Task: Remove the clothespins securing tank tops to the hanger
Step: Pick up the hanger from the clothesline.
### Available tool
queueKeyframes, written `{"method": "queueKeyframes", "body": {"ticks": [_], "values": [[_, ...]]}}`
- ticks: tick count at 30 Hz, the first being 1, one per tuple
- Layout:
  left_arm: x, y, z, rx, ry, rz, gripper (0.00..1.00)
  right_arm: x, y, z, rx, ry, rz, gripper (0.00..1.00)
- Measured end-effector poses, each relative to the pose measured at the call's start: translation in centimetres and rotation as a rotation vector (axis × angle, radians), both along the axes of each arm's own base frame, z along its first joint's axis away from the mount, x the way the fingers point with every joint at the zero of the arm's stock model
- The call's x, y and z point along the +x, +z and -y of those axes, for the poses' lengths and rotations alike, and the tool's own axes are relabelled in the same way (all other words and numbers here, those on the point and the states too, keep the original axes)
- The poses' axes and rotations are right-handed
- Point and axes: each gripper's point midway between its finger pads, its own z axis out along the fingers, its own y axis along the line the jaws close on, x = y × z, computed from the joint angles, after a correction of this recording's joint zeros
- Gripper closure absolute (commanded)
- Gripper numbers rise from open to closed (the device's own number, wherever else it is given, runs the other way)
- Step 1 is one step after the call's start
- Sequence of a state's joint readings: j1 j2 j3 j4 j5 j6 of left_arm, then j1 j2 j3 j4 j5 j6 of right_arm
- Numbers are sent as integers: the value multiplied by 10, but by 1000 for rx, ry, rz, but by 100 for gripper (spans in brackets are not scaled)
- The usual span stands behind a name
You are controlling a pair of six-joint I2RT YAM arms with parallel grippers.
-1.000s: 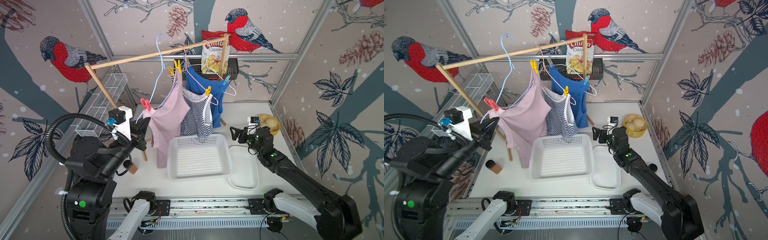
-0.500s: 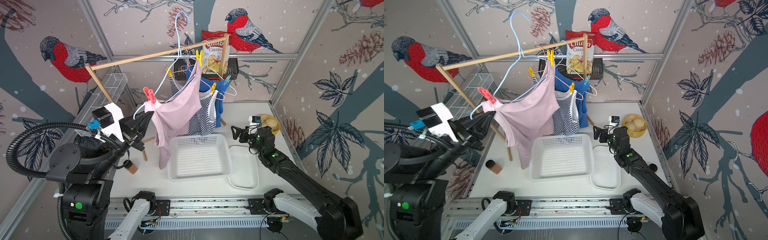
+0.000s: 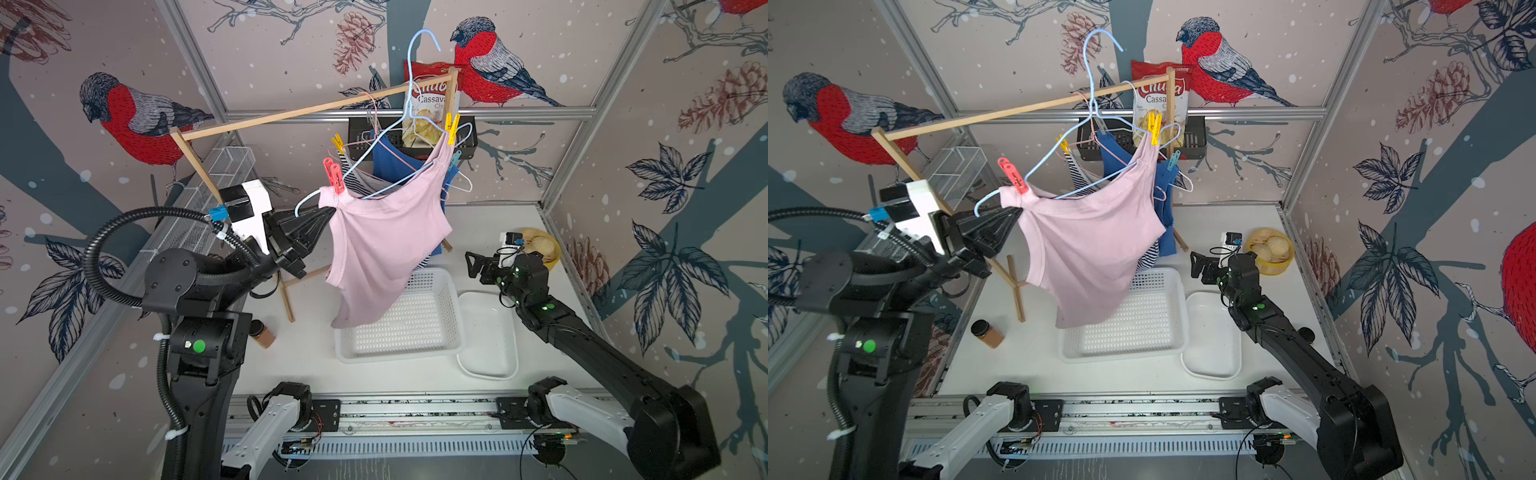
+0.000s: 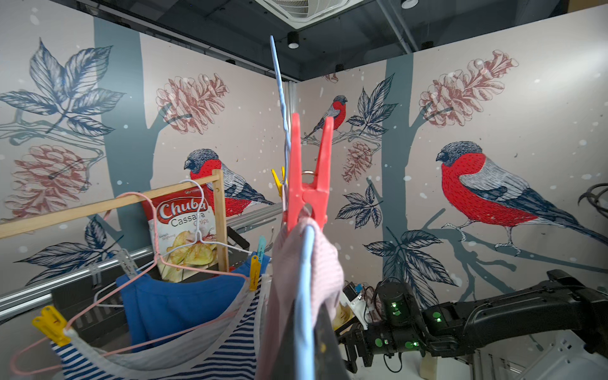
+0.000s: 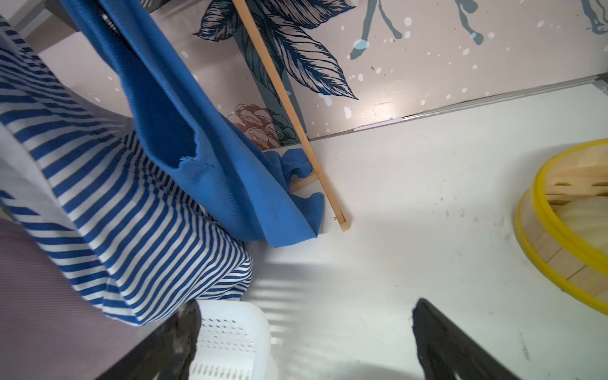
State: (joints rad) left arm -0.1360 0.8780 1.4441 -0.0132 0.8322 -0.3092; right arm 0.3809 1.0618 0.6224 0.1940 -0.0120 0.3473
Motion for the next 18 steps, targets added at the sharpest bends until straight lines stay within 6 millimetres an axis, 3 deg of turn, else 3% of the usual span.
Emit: {"method": "queueKeyframes", "body": {"ticks": [6, 10, 18], "values": [[22, -1, 16, -4, -136, -4, 100, 6, -2, 6, 28, -5, -15, 0], [24, -9, 23, 22, -203, -3, 100, 11, -2, 12, 39, -13, -18, 0], [7, -76, 23, 64, -211, -69, 100, 17, -5, -6, 58, 71, -38, 0]]}}
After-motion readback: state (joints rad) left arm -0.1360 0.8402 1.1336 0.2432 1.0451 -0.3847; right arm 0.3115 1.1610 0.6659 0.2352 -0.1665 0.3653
